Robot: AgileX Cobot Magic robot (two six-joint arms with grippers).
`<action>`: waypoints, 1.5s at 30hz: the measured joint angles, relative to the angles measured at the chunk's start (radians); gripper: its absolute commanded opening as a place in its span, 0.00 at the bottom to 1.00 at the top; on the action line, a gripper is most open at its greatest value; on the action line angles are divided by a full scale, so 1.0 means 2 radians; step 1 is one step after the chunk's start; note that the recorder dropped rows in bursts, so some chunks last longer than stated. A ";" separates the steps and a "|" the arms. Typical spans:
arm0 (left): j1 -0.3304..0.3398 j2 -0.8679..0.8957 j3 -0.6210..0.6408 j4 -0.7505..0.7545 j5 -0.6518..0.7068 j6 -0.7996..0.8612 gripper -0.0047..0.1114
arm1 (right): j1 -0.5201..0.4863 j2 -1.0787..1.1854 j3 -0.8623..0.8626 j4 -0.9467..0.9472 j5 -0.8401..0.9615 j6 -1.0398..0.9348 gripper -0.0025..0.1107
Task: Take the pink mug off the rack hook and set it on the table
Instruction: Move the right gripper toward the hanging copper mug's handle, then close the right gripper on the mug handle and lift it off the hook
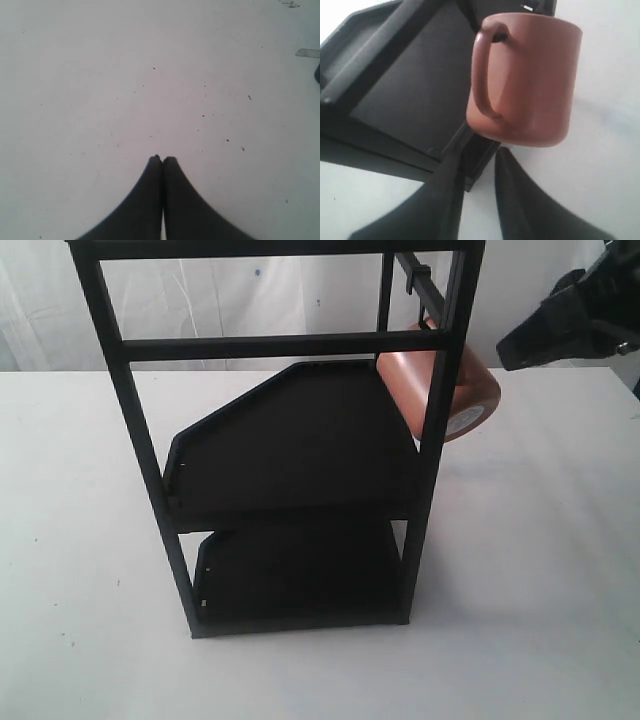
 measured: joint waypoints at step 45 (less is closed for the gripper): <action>0.000 0.000 0.000 0.000 0.000 0.000 0.04 | 0.085 0.077 0.007 -0.015 -0.161 -0.019 0.24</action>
